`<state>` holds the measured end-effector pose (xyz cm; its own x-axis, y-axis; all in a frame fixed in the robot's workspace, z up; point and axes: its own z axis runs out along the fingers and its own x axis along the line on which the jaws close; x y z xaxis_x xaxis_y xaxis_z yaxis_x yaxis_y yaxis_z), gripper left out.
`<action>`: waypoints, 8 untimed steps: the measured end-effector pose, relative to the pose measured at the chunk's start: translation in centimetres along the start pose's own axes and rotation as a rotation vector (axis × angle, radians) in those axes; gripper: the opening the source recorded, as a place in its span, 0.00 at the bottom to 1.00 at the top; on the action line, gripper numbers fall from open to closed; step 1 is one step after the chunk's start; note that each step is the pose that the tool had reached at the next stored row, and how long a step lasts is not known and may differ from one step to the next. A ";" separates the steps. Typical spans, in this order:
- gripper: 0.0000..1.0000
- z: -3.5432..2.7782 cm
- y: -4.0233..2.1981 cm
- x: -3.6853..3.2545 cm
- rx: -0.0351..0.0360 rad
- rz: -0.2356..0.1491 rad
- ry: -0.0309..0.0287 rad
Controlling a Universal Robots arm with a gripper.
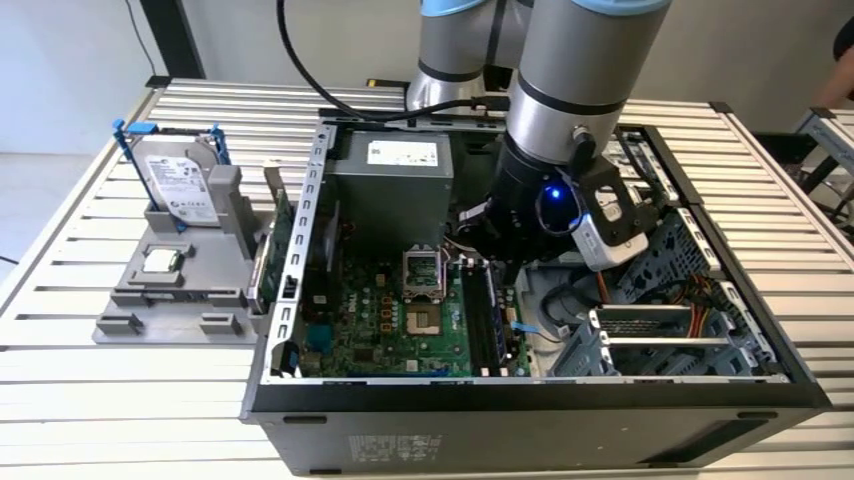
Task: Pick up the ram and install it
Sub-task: 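Insert the ram into the slot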
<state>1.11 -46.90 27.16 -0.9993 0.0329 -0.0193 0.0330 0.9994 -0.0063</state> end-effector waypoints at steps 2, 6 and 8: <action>0.00 0.00 0.00 0.00 -0.0002 0.000 0.0001; 0.00 0.00 0.00 0.00 -0.0034 0.000 0.0001; 0.00 0.00 0.00 0.00 -0.0036 0.000 0.0002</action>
<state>1.11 -46.90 27.16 -0.9993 0.0330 -0.0192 0.0330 0.9995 -0.0027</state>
